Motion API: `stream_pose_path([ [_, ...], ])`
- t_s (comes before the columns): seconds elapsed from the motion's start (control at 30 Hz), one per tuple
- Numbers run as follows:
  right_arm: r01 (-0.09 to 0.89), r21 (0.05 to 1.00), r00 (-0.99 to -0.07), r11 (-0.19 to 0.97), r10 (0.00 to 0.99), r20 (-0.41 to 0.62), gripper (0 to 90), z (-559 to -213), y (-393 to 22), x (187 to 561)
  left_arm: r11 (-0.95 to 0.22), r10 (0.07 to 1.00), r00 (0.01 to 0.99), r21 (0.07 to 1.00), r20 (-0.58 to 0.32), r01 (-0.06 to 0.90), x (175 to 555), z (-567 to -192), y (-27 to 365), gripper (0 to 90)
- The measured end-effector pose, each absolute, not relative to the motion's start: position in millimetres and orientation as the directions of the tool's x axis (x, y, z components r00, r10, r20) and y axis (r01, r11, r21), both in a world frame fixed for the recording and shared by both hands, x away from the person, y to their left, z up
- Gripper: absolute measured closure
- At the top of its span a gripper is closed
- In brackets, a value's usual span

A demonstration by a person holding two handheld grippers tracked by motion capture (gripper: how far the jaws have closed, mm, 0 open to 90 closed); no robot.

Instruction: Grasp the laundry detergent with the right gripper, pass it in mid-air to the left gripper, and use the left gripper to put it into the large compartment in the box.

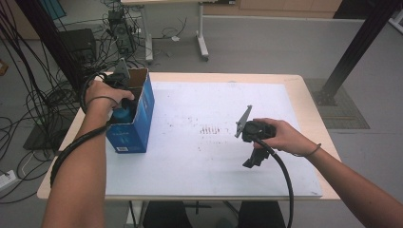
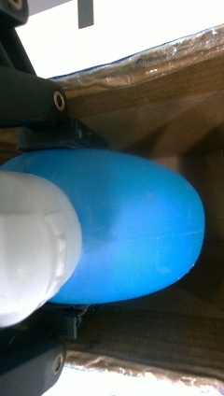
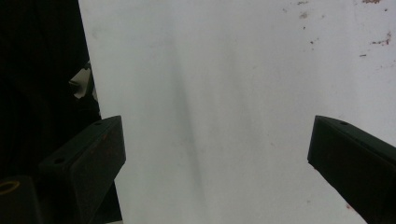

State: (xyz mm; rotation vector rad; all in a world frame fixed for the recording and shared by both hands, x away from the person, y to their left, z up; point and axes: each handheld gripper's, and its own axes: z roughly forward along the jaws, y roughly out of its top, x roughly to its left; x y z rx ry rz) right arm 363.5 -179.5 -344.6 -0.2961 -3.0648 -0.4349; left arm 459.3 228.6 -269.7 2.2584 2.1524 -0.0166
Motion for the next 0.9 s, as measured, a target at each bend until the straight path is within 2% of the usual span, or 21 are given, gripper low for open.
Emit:
stream_pose_path([
  [0.9, 0.202, 0.272, -0.979, 0.941, 0.192, 0.063, 3.9, -344.1, -179.3, 363.1, -0.037, 0.999, 0.037, 0.009, -0.021, 0.999, 459.1, -269.6, 228.0, 37.4],
])
